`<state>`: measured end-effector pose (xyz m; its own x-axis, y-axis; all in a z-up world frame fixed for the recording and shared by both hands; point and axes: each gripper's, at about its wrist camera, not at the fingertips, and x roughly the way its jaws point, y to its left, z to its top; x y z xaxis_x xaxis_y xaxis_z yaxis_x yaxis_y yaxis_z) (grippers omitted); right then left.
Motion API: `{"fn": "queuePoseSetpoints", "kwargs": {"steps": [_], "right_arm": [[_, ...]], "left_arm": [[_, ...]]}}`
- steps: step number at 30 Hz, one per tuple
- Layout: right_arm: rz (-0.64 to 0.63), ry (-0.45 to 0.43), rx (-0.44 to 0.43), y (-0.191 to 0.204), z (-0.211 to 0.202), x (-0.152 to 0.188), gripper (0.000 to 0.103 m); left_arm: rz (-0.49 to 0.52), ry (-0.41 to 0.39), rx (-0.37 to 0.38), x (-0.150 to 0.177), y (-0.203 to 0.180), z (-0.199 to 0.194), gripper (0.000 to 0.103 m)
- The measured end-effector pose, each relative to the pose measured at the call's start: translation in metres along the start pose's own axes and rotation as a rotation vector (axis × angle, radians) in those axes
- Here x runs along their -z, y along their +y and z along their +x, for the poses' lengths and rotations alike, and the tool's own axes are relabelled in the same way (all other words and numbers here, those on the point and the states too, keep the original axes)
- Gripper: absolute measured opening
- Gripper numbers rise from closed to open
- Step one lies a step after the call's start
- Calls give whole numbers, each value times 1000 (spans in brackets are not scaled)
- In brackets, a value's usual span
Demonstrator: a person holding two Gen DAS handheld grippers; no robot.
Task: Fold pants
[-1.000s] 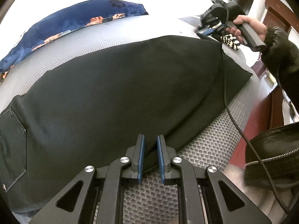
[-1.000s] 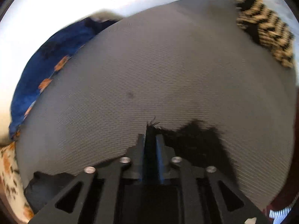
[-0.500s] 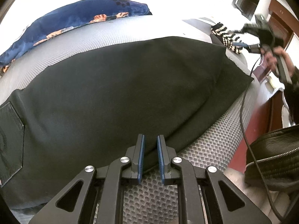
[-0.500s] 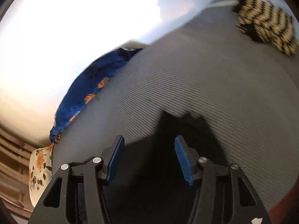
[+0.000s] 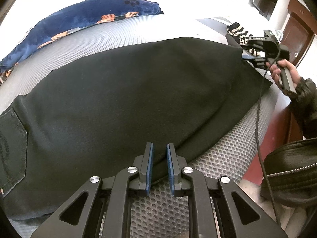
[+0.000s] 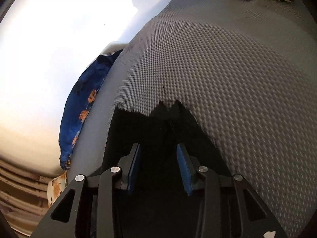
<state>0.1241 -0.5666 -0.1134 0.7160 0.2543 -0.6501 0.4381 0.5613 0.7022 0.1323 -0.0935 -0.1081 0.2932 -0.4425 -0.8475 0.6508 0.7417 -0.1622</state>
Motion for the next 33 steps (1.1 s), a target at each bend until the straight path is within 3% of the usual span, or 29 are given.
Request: {"fn": "queuePoseSetpoints", "kwargs": {"steps": [1, 3, 6, 12, 18, 23, 26, 30, 31, 33], "right_arm": [[0, -4, -3, 2, 2, -3, 31], [-17, 1, 13, 7, 3, -5, 6], [-20, -11, 26, 12, -1, -4, 5], [-51, -90, 42, 26, -57, 11, 4], [-40, -122, 146, 14, -110, 46, 3], [14, -80, 262, -18, -107, 75, 3], [45, -64, 286, -29, -102, 81, 2], [17, -100, 329, -26, -109, 80, 0], [9, -109, 328, -24, -112, 79, 0], [-1, -97, 281, -24, -113, 76, 1]], "left_arm": [[-1, 1, -2, 0, 0, 0, 15], [-2, 1, -6, 0, -1, 0, 15], [-1, 0, -13, 0, -3, -1, 15], [36, 0, -18, 2, -7, -4, 15], [91, -3, 1, 4, -14, -9, 14], [123, 1, 13, 8, -16, -11, 11], [134, -3, 12, 8, -14, -14, 4], [110, 3, 25, 11, -5, -17, 4], [101, -5, 65, 13, -4, -20, 4], [85, -17, 68, 14, -4, -24, 5]]}}
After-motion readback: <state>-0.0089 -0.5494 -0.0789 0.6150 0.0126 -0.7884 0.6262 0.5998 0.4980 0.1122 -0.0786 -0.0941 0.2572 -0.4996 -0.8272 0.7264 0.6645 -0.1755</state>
